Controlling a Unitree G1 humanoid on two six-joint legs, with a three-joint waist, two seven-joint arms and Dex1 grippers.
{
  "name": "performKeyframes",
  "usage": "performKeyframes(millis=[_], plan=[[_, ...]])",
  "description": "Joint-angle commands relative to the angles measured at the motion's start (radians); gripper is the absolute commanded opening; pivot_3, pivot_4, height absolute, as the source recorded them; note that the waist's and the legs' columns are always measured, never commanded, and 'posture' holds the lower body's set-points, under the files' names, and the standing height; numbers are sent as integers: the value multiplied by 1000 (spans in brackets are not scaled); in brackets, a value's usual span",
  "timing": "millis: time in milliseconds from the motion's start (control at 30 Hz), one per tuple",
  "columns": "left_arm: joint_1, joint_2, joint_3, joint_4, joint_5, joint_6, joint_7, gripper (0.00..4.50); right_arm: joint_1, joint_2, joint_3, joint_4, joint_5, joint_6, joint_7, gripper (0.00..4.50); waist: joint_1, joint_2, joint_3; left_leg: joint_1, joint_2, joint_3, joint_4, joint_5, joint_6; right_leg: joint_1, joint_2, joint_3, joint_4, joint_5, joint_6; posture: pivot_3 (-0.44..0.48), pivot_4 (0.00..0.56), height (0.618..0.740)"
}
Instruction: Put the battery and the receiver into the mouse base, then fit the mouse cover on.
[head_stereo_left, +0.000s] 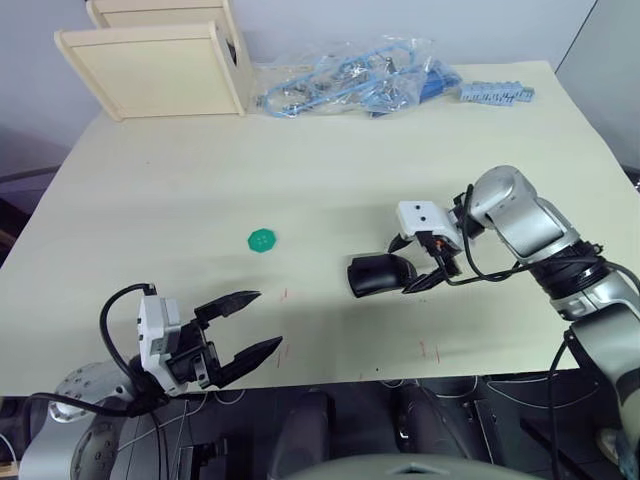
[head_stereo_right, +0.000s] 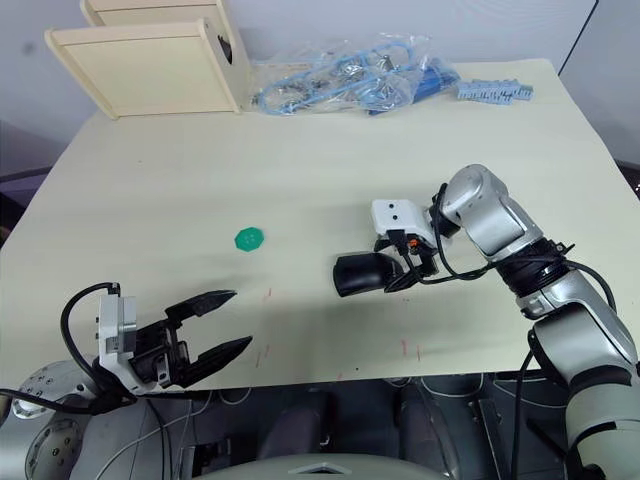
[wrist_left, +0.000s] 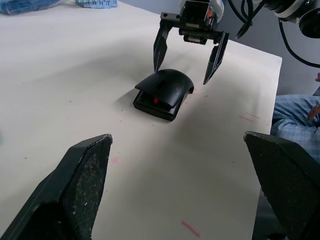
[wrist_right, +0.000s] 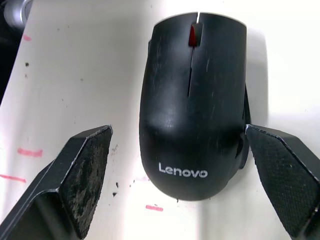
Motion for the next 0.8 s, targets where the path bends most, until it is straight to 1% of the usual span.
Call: performKeyframes(millis=[33,100,333,400,467,633,800], plan=[[5,-1,5,-11,1,-20,-2,4500,22,-16,-54,-57,27,-7,-26,4442,0,0,0,0,0,0,0,0,0,0,0,0,0,0,0,0,150,740],[6,-1,6,-11,1,-21,-2,4500,38,-21,-69,-78,35,-5,-41,4442,0,0,0,0,0,0,0,0,0,0,0,0,0,0,0,0,150,740],[9,1,9,-12,-2,-21,-1,4500,148,-57,-182,-241,132,86,-117,4442,3,0,0,0,0,0,0,0,0,0,0,0,0,0,0,0,150,740],[7,2,8,-11,-3,-20,-2,4500,188,-60,-222,-282,160,98,-153,4442,3,0,0,0,0,0,0,0,0,0,0,0,0,0,0,0,150,740],[1,5,8,-8,-4,-19,-3,4500,252,-50,-296,-316,231,91,-174,4442,5,0,0,0,0,0,0,0,0,0,0,0,0,0,0,0,150,740],[-19,16,6,3,-6,-11,-7,4500,367,-68,-376,-361,292,80,-230,4442,8,0,0,-1,0,1,0,0,0,0,0,0,0,0,0,0,150,740],[-39,22,2,14,-7,-6,-13,4500,438,-49,-400,-348,315,53,-293,4442,6,0,0,0,0,1,0,0,0,0,1,0,1,0,0,0,150,740]])
